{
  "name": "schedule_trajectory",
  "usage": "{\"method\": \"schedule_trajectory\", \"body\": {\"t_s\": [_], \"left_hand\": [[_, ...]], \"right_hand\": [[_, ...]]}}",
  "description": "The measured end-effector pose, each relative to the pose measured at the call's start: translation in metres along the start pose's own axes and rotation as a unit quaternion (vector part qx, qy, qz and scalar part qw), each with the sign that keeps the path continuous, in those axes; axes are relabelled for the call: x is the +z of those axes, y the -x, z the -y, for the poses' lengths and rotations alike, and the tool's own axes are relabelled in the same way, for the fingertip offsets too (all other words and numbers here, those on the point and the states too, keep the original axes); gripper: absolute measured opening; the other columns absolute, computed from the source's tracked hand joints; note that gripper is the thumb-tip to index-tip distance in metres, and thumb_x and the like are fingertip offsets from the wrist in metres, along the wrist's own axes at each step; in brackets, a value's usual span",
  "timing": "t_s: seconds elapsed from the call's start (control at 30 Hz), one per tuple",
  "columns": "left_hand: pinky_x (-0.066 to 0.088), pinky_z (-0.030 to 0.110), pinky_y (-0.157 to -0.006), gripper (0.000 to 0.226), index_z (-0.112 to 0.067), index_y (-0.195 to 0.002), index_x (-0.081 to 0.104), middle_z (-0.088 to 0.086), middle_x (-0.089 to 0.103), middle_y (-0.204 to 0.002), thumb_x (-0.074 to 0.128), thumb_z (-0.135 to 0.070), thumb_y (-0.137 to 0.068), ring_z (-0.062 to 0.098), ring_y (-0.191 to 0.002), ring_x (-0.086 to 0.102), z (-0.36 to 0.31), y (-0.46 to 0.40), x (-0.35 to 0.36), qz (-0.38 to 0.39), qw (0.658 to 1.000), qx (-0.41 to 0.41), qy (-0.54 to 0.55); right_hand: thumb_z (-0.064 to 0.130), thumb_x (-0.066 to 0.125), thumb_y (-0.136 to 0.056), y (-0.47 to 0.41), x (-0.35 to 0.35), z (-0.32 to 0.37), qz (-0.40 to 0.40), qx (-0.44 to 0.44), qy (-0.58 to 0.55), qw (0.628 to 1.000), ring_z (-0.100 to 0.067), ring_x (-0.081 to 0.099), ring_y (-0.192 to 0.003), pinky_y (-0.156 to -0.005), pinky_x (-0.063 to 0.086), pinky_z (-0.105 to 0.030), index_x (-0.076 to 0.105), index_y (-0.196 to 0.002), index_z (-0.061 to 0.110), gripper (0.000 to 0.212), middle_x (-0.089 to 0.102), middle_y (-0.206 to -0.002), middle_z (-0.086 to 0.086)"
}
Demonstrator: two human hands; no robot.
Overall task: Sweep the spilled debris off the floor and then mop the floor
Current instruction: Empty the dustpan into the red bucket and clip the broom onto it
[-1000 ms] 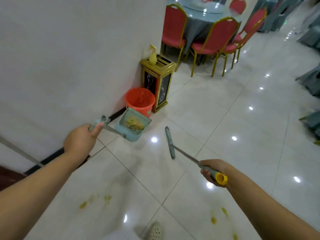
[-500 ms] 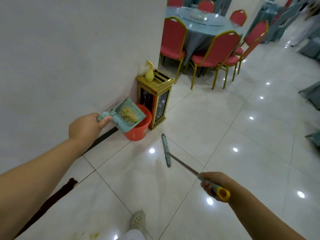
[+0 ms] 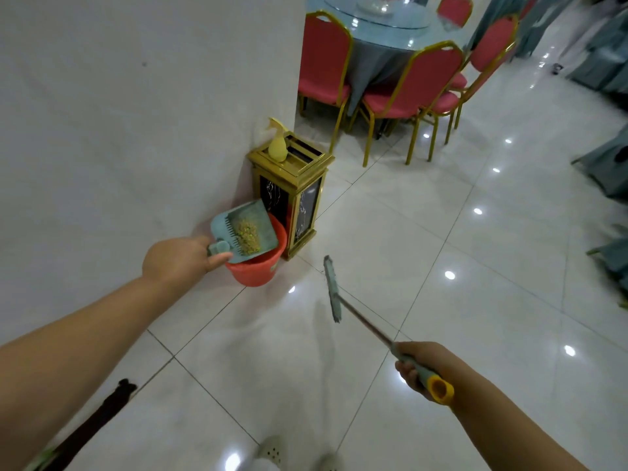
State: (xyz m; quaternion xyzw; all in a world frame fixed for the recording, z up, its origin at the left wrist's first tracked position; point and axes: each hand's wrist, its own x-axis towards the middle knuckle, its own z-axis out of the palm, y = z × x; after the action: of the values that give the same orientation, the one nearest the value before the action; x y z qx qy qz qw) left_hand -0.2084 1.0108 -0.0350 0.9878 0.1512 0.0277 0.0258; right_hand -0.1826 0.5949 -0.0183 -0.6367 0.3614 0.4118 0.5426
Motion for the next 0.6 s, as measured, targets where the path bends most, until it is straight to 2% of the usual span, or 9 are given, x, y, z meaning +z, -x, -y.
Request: {"method": "schedule_trajectory", "body": {"t_s": [0.07, 0.2, 0.3, 0.43, 0.53, 0.6], "left_hand": [[0.02, 0.025, -0.043, 0.047, -0.029, -0.066, 0.031, -0.007, 0.041, -0.056, 0.038, -0.072, -0.083, 0.021, -0.057, 0.045, 0.0, -0.007, 0.002, 0.012, 1.0, 0.023, -0.005], [0.022, 0.026, -0.043, 0.047, -0.028, -0.072, 0.032, -0.003, 0.061, -0.068, 0.036, -0.074, -0.082, 0.022, -0.065, 0.06, -0.002, -0.02, 0.002, 0.016, 0.992, 0.096, -0.075], [0.032, 0.025, -0.047, 0.051, -0.027, -0.075, 0.037, -0.006, 0.047, -0.061, 0.03, -0.077, -0.08, 0.019, -0.059, 0.052, -0.008, -0.027, -0.001, 0.04, 0.98, 0.146, -0.126], [0.038, 0.026, -0.053, 0.053, -0.026, -0.093, 0.055, -0.006, 0.06, -0.077, 0.034, -0.074, -0.083, 0.017, -0.066, 0.057, -0.029, -0.04, -0.006, 0.063, 0.947, 0.248, -0.193], [0.039, 0.026, -0.052, 0.054, -0.024, -0.091, 0.057, -0.008, 0.052, -0.071, 0.035, -0.074, -0.082, 0.014, -0.061, 0.051, -0.048, -0.044, -0.015, 0.095, 0.925, 0.292, -0.223], [0.044, 0.027, -0.054, 0.053, -0.024, -0.089, 0.058, -0.008, 0.056, -0.073, 0.039, -0.073, -0.082, 0.014, -0.064, 0.055, -0.063, -0.043, -0.02, 0.124, 0.916, 0.305, -0.23]], "right_hand": [[0.01, 0.053, -0.096, -0.002, 0.001, 0.008, 0.01, 0.008, -0.006, 1.0, -0.012, 0.044, -0.028, -0.029, 0.04, -0.015, 0.049, -0.099, -0.001, 0.012, 0.047, -0.063, -0.012], [0.011, 0.053, -0.096, -0.005, 0.0, 0.016, 0.032, 0.012, -0.017, 0.999, -0.013, 0.046, -0.029, -0.029, 0.042, -0.016, 0.049, -0.094, 0.0, 0.011, 0.047, -0.063, -0.013], [0.011, 0.054, -0.096, -0.007, 0.0, 0.021, 0.047, 0.021, -0.025, 0.998, -0.013, 0.047, -0.028, -0.029, 0.043, -0.016, 0.05, -0.092, 0.001, 0.012, 0.049, -0.06, -0.013], [0.012, 0.053, -0.096, -0.012, -0.001, 0.025, 0.057, 0.023, -0.024, 0.998, -0.012, 0.047, -0.028, -0.03, 0.043, -0.015, 0.051, -0.09, 0.0, 0.014, 0.051, -0.055, -0.012], [0.012, 0.053, -0.096, -0.014, -0.004, 0.025, 0.072, 0.019, -0.04, 0.996, -0.012, 0.046, -0.028, -0.031, 0.043, -0.014, 0.051, -0.09, -0.001, 0.014, 0.051, -0.056, -0.012], [0.01, 0.054, -0.095, -0.016, -0.006, 0.024, 0.066, 0.008, -0.044, 0.997, -0.011, 0.045, -0.029, -0.03, 0.042, -0.014, 0.051, -0.094, -0.002, 0.013, 0.05, -0.057, -0.012]]}}
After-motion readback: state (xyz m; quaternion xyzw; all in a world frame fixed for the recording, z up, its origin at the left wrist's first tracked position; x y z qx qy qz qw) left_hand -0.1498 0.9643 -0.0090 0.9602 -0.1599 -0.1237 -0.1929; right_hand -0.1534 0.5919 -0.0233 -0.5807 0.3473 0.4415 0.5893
